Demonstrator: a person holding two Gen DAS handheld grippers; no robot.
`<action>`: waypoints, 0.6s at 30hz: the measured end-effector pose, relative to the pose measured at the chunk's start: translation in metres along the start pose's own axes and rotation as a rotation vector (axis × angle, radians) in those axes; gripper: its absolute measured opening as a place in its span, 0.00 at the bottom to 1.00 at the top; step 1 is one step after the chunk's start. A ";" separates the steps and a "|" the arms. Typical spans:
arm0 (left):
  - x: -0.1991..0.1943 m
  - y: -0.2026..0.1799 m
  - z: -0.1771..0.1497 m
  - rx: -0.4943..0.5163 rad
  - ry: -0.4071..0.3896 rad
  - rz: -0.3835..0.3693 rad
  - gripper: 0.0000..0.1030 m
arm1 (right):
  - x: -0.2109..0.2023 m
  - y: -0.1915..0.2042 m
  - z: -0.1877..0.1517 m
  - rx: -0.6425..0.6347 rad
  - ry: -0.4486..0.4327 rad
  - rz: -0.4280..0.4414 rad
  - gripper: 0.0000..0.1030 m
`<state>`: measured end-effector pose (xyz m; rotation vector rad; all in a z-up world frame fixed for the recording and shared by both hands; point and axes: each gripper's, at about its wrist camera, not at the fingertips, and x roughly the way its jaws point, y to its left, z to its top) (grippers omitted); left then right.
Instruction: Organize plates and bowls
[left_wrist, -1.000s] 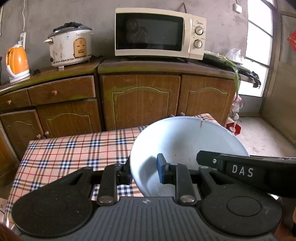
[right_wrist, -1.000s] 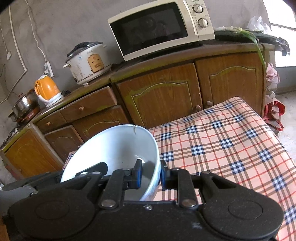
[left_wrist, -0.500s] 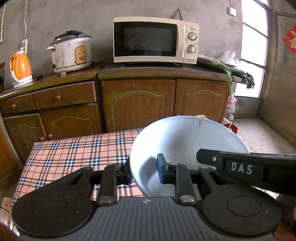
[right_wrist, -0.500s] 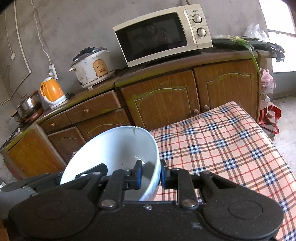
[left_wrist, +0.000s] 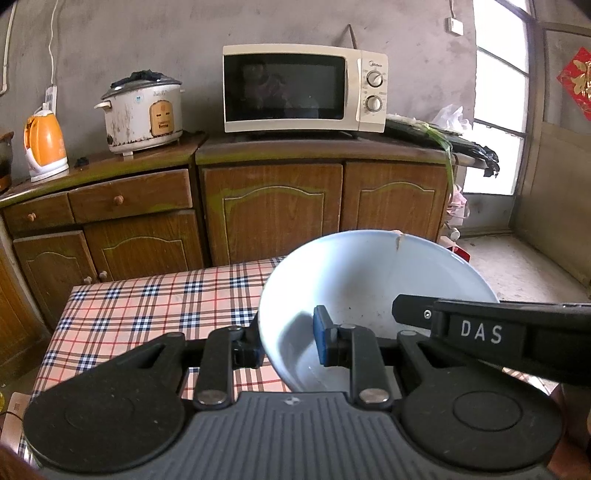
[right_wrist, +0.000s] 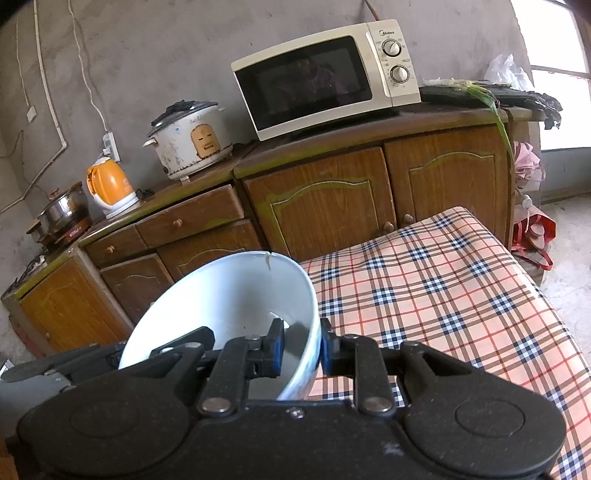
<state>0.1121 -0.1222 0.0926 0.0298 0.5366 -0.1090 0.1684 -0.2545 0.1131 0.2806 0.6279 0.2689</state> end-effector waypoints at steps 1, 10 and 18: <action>-0.001 0.000 0.000 0.002 -0.002 0.000 0.24 | -0.001 0.000 0.000 0.000 -0.001 0.000 0.25; -0.008 -0.004 -0.003 0.013 -0.012 0.002 0.24 | -0.009 0.000 -0.002 -0.005 -0.009 -0.001 0.25; -0.014 -0.003 -0.007 0.012 -0.014 0.001 0.24 | -0.015 0.002 -0.005 -0.015 -0.011 -0.004 0.25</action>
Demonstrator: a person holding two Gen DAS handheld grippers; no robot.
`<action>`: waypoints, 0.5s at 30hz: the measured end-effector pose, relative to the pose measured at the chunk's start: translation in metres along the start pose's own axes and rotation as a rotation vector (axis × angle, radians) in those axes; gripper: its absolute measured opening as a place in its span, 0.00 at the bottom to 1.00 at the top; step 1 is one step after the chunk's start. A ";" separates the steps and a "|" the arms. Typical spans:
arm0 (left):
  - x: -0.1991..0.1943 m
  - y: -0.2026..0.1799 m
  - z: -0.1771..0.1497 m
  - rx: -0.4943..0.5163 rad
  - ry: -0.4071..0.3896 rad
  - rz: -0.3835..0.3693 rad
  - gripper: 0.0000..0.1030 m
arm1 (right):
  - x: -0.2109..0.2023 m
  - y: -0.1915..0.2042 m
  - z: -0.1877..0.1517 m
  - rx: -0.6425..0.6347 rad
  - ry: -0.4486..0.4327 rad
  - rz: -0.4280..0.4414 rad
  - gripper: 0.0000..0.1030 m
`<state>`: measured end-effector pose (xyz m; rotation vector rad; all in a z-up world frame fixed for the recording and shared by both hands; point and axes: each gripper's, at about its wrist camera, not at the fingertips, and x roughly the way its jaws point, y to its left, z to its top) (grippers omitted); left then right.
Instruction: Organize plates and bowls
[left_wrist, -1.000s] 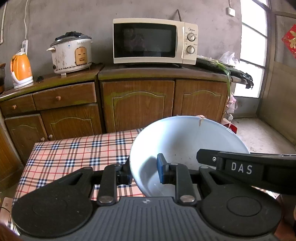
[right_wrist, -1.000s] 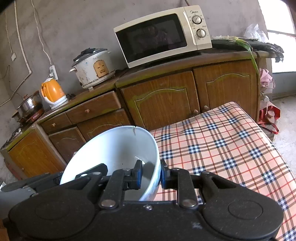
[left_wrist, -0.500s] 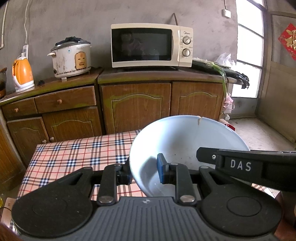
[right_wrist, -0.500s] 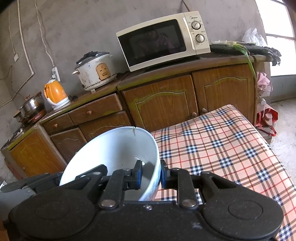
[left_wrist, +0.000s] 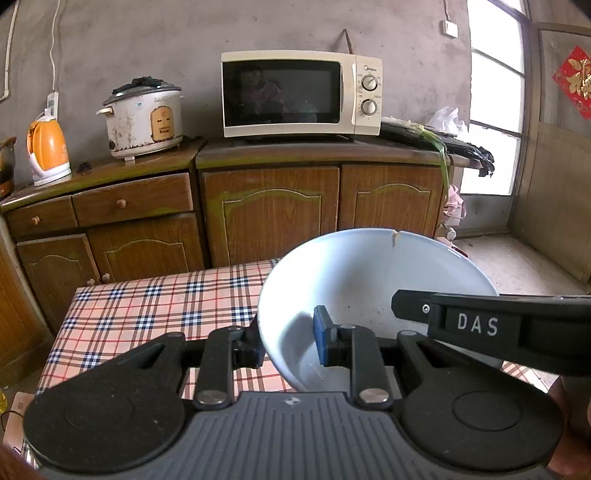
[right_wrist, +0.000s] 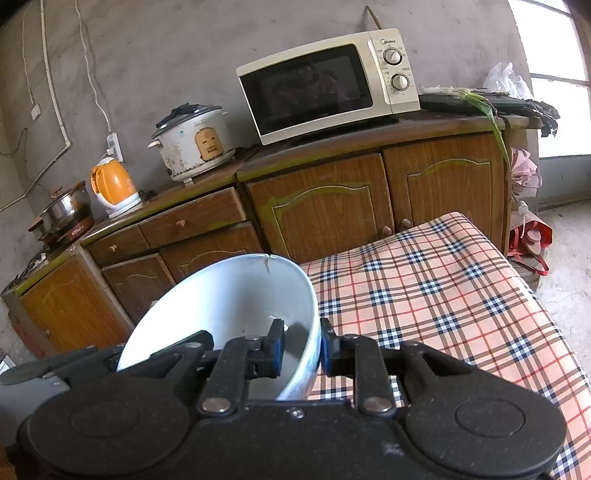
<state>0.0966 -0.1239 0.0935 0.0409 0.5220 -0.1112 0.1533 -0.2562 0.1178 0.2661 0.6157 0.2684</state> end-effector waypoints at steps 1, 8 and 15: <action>0.000 0.000 0.000 0.000 -0.001 0.000 0.24 | -0.001 0.000 0.000 0.001 0.000 0.001 0.25; -0.003 -0.001 -0.002 0.002 -0.005 0.000 0.24 | -0.003 0.001 -0.002 -0.002 -0.003 -0.001 0.25; -0.005 -0.001 -0.004 0.003 -0.007 -0.001 0.24 | -0.003 0.000 -0.002 -0.001 -0.002 -0.001 0.25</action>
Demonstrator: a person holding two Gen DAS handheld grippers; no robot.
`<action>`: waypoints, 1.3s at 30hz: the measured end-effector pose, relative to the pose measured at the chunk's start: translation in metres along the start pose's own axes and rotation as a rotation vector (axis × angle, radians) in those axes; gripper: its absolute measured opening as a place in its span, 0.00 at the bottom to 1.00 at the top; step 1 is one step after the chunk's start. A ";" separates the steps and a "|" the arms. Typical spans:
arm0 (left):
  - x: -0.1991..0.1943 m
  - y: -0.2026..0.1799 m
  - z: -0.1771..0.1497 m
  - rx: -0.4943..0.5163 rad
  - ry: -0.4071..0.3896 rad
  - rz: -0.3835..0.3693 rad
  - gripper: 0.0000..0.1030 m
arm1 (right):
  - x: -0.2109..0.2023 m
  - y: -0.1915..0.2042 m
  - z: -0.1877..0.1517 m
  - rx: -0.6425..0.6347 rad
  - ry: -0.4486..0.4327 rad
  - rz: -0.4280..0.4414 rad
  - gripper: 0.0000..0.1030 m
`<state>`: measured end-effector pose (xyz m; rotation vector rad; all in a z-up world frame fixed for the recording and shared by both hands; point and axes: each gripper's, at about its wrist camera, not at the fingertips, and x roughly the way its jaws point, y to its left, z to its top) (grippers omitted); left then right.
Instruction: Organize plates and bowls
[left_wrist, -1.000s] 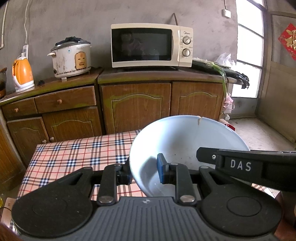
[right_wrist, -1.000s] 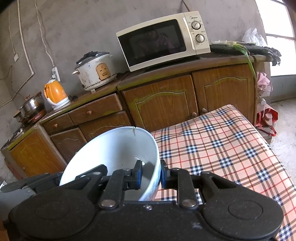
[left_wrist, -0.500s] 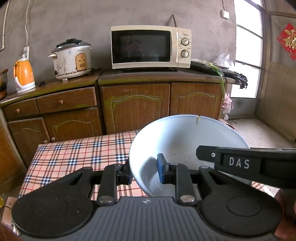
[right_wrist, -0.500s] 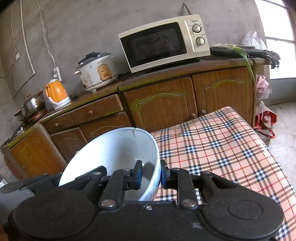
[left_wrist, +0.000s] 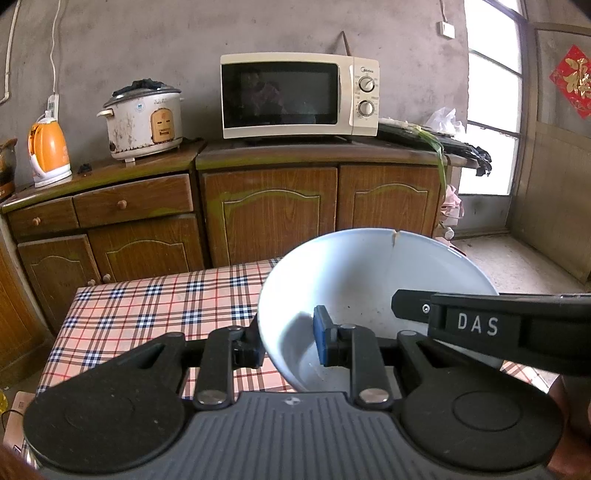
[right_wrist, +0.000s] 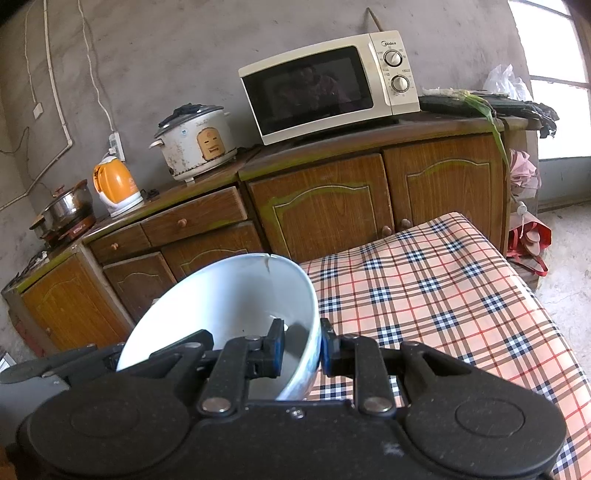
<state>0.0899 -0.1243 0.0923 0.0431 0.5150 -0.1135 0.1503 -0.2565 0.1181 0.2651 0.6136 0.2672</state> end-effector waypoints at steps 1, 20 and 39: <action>0.000 0.000 0.000 0.000 0.000 0.000 0.24 | 0.000 0.000 0.000 -0.001 0.000 0.000 0.25; -0.004 -0.002 -0.006 -0.002 -0.003 -0.001 0.24 | -0.008 0.002 -0.008 -0.007 -0.003 -0.003 0.25; -0.007 -0.003 -0.012 -0.002 0.001 -0.003 0.24 | -0.014 0.002 -0.018 -0.008 0.000 -0.006 0.25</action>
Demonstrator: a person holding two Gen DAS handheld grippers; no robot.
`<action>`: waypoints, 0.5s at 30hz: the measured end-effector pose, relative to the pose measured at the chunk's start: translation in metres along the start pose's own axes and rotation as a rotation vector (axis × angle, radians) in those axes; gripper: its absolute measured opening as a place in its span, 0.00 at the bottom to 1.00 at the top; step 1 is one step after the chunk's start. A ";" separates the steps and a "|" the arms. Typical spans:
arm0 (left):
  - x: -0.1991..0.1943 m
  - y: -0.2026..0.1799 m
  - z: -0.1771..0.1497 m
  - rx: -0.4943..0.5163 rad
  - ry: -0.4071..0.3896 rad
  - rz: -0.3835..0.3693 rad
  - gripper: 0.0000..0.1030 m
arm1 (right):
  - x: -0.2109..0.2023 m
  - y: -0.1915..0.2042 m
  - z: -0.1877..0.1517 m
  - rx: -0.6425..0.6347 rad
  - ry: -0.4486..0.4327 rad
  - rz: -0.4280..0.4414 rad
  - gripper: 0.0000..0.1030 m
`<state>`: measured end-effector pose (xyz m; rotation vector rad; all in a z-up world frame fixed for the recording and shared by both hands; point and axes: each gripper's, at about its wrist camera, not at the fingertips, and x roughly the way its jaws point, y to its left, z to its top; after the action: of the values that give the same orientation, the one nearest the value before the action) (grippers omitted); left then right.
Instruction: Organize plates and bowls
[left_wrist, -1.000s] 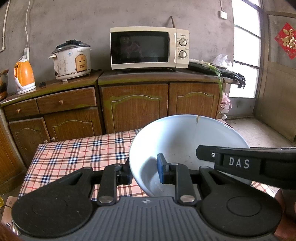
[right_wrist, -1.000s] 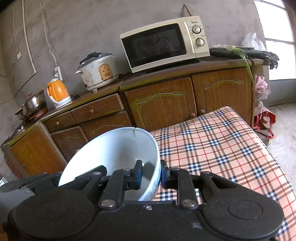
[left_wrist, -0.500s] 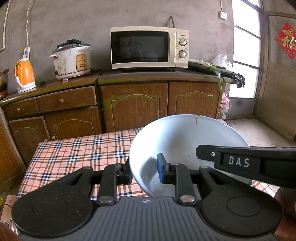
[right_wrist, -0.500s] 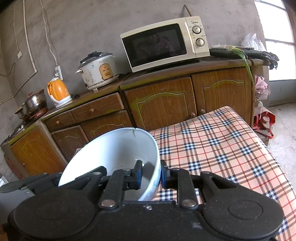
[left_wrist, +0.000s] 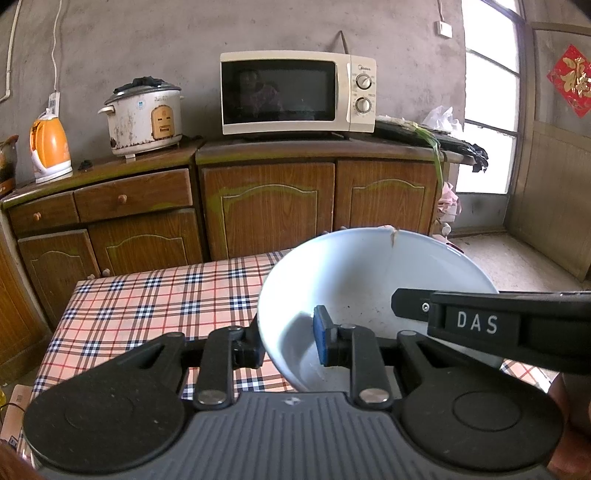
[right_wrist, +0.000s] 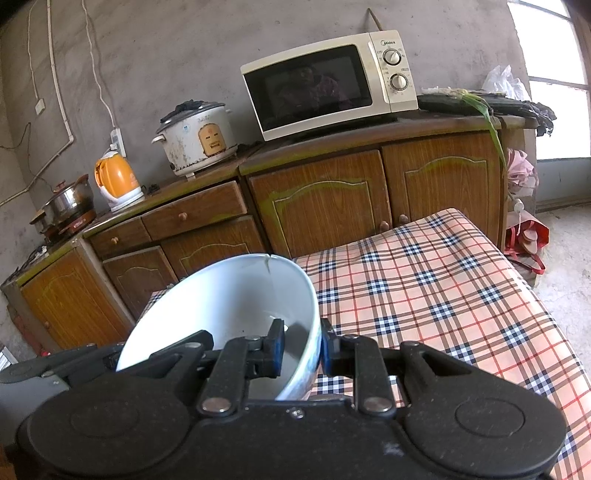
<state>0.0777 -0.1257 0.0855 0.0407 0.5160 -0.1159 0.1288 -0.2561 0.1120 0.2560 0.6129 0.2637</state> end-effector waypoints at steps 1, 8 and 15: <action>0.000 -0.001 -0.001 0.001 0.000 0.001 0.24 | 0.000 0.000 0.000 0.002 0.001 0.000 0.25; -0.001 -0.002 -0.003 0.002 0.004 -0.004 0.24 | -0.004 -0.004 -0.007 0.005 0.005 -0.002 0.25; -0.003 -0.005 -0.007 0.010 0.005 -0.004 0.24 | -0.003 -0.006 -0.007 0.006 0.007 -0.003 0.25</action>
<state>0.0714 -0.1300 0.0808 0.0494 0.5204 -0.1218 0.1235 -0.2611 0.1064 0.2604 0.6214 0.2598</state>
